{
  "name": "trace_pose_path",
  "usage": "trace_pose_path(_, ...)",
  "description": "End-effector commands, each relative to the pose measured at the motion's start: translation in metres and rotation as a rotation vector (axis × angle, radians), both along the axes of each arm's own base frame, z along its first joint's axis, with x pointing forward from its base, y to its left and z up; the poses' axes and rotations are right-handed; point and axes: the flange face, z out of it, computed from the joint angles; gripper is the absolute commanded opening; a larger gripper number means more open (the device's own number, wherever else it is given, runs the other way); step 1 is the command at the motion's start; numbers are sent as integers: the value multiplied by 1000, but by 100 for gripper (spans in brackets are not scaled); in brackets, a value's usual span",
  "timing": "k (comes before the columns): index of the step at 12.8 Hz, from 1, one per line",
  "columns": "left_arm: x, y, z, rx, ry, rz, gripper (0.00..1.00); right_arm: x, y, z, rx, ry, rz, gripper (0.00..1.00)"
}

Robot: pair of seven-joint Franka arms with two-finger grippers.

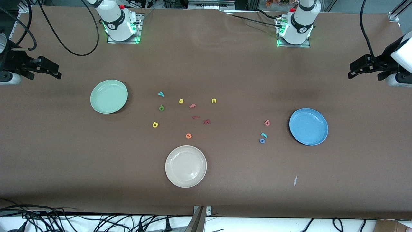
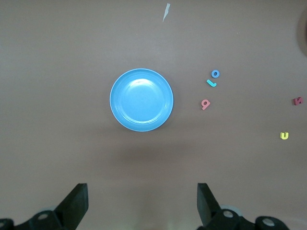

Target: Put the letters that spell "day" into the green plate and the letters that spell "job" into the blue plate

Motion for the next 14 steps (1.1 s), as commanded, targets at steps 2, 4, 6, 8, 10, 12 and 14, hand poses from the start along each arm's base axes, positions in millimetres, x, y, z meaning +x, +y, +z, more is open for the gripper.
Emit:
trace_pose_path(2, -5, 5, 3, 9, -12, 4, 100, 0, -1, 5, 21, 1, 13, 100)
trace_pose_path(4, -4, 8, 2, 52, -12, 0, 100, 1, -1, 6, 20, -4, 13, 100)
trace_pose_path(6, -4, 9, -1, 52, -6, 1, 100, 1, -1, 6, 20, -2, 13, 100)
trace_pose_path(8, -4, 8, 0, 49, -7, 0, 100, 1, -1, 6, 19, -4, 14, 100)
trace_pose_path(10, -3, -2, 2, 50, -11, -3, 100, 1, -1, 6, 20, -2, 14, 100)
trace_pose_path(12, -1, -3, 4, 47, -14, -5, 100, 1, -1, 6, 20, -2, 14, 100)
trace_pose_path(14, -1, -4, 4, 45, -14, -6, 100, 1, -1, 6, 20, -2, 14, 100)
